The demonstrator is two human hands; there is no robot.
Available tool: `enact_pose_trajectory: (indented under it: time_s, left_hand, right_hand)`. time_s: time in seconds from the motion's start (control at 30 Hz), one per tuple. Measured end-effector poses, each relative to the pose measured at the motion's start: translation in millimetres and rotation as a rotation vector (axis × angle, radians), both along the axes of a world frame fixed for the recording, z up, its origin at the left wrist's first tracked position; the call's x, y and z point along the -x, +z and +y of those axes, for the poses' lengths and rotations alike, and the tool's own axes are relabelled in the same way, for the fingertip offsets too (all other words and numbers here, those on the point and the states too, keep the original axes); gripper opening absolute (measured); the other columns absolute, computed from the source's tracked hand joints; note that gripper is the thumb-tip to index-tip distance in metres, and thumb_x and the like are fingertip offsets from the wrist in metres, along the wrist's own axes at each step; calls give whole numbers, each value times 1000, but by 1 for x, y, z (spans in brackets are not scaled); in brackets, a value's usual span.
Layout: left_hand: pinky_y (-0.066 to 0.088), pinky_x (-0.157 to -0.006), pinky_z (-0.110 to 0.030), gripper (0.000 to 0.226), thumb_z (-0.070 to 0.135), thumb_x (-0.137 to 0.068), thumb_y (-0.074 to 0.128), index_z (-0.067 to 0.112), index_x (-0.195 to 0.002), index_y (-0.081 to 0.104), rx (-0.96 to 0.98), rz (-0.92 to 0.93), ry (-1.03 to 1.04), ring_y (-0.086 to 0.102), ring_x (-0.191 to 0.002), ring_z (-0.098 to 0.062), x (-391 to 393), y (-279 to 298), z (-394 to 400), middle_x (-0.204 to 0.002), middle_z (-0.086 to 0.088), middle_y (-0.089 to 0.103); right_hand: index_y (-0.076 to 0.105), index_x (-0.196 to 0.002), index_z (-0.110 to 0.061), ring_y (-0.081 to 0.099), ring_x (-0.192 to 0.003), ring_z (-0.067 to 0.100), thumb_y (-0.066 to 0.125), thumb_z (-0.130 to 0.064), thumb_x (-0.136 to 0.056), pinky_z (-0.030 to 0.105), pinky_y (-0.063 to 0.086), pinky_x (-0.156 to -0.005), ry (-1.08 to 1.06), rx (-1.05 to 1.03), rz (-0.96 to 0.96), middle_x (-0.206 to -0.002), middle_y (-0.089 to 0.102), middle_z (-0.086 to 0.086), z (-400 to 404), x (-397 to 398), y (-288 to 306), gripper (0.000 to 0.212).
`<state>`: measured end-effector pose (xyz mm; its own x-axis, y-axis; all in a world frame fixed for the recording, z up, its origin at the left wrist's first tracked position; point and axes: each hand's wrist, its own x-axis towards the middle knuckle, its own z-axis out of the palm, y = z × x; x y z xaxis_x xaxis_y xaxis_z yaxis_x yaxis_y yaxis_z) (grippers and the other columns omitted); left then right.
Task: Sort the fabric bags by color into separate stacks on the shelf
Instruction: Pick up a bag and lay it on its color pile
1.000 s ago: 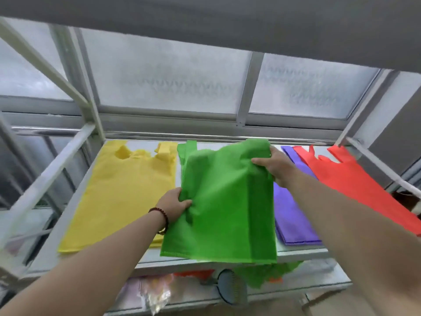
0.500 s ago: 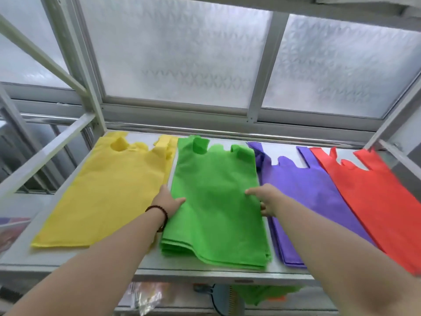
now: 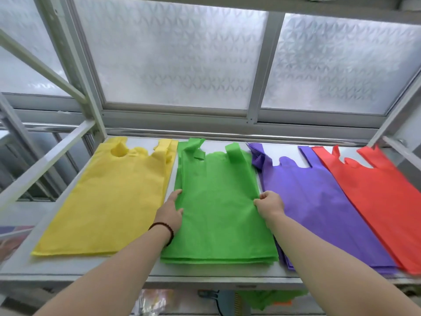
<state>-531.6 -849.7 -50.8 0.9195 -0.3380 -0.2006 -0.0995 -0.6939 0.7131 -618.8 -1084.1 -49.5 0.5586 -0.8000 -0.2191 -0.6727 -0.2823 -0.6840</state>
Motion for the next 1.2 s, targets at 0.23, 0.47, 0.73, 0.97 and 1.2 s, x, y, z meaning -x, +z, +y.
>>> enact_pose_trajectory:
  time_s: [0.23,0.47,0.73,0.97,1.2]
  left_hand:
    - [51,-83,-44,43,18,-96,45,11,-136,29,-71,-153,202,60,-100,-35,0,-5,-12,-116,-21,59]
    - [40,-102,-37,56,20,-87,61,0,-134,38,13,-300,169,48,-117,-31,28,-9,5,-127,-18,46]
    - [42,-101,-32,34,11,-79,69,5,-111,62,47,-426,-47,47,-108,-10,83,-28,61,-114,-5,58]
    - [35,-101,-26,25,11,-86,62,8,-110,61,-1,-314,123,50,-111,-18,64,-16,143,-111,-3,53]
    - [38,-99,-37,24,8,-82,65,5,-106,63,-90,-275,223,52,-111,-29,3,-14,210,-109,-11,60]
  right_hand:
    - [60,-115,-5,55,-113,32,57,-16,-88,31,43,-87,-29,64,15,-120,63,15,5,0,-6,30]
    - [42,-136,-6,36,-131,30,60,-28,-88,34,26,-109,221,312,-7,-140,41,16,40,34,-7,56]
    - [30,-144,-23,11,-145,18,47,-40,-93,33,10,-119,581,277,174,-156,16,0,115,87,-2,57]
    - [39,-138,-18,31,-135,8,54,-30,-92,21,20,-114,671,127,-19,-143,38,-6,178,67,23,49]
    - [44,-135,-15,40,-128,6,57,-27,-91,12,24,-106,710,63,-34,-137,47,-3,236,18,34,48]
